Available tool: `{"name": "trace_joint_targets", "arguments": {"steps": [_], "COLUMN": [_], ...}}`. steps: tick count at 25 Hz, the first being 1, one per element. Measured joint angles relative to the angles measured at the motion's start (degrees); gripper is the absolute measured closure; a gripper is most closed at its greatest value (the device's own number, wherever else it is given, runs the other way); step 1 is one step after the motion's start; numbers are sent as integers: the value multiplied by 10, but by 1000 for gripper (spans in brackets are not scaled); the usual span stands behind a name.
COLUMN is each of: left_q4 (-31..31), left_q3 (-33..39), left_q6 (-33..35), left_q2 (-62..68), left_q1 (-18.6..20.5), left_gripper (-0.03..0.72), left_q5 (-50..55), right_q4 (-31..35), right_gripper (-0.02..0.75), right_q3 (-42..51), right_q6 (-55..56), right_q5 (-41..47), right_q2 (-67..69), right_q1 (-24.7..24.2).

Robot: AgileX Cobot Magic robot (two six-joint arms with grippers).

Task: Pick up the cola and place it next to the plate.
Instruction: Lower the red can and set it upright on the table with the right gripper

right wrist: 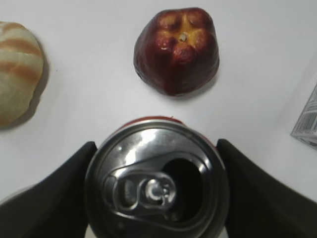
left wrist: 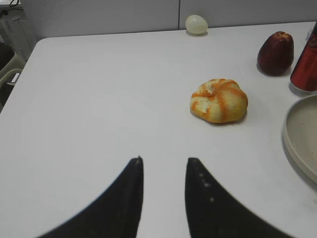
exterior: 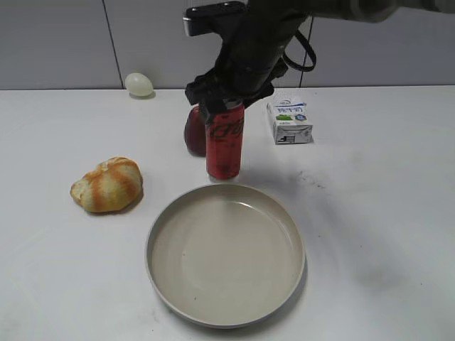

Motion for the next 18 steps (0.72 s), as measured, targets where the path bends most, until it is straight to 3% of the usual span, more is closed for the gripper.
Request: {"name": "trace_joint_targets", "arguments": {"steps": [4,9,13,18], "left_q4": [0,0,0,0], "left_q3": [0,0,0,0], "left_q6": [0,0,0,0], "left_q2": [0,0,0,0], "left_q1": [0,0,0,0], "left_gripper": [457,457,457,457], "left_q5": [0,0,0,0], "right_q4": [0,1,2,11], "right_gripper": [191,81,78,78], "right_q3": [0,0,-10,-95], "right_q6": [0,0,0,6], "right_q5": [8,20,33,60], "right_q2": [8,8,8,8], "right_q1": [0,0,0,-4]}}
